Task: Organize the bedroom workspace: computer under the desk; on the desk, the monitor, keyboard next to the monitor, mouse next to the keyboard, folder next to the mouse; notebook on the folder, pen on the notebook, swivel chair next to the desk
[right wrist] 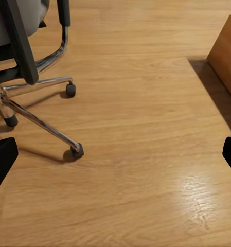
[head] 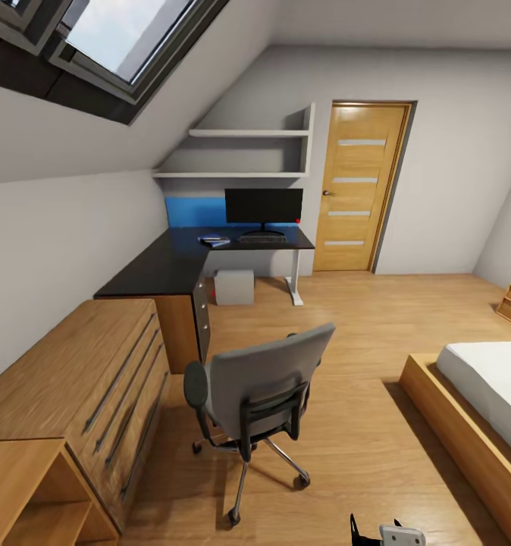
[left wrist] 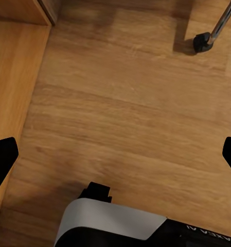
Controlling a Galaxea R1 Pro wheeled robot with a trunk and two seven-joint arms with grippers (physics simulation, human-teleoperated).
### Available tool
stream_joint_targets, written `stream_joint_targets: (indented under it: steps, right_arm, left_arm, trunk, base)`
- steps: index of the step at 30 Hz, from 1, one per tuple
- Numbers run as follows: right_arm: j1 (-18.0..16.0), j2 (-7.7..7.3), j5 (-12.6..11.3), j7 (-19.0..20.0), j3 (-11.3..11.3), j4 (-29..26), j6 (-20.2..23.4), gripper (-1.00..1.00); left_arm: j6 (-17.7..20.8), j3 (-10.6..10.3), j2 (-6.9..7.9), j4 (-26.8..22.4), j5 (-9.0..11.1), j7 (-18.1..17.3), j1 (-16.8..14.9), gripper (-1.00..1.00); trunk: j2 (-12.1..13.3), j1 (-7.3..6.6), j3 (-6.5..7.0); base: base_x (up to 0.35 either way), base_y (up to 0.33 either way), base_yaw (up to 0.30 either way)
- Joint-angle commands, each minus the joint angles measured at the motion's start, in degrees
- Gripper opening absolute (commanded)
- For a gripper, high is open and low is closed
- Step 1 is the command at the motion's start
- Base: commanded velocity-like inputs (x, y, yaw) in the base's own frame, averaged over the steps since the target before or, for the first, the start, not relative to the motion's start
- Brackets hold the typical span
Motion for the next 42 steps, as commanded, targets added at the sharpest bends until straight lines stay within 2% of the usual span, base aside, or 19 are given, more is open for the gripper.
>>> stream_joint_targets:
  steps: [1,42]
  right_arm:
    - [-0.1,0.01,-0.5,0.0,0.5,0.1,-0.2,1.0]
    - [-0.1,0.01,-0.5,0.0,0.5,0.1,-0.2,1.0]
  left_arm:
    - [-0.1,-0.5,-0.01,0.0,0.3,0.3,0.0,1.0]
    - [-0.1,-0.5,0.08,0.0,0.3,0.4,0.0,1.0]
  trunk:
    - [-0.5,0.23,-0.25]
    - [-16.9,9.23,-7.61]
  base:
    - [0.0,0.0,0.0]
    - [0.0,0.0,0.0]
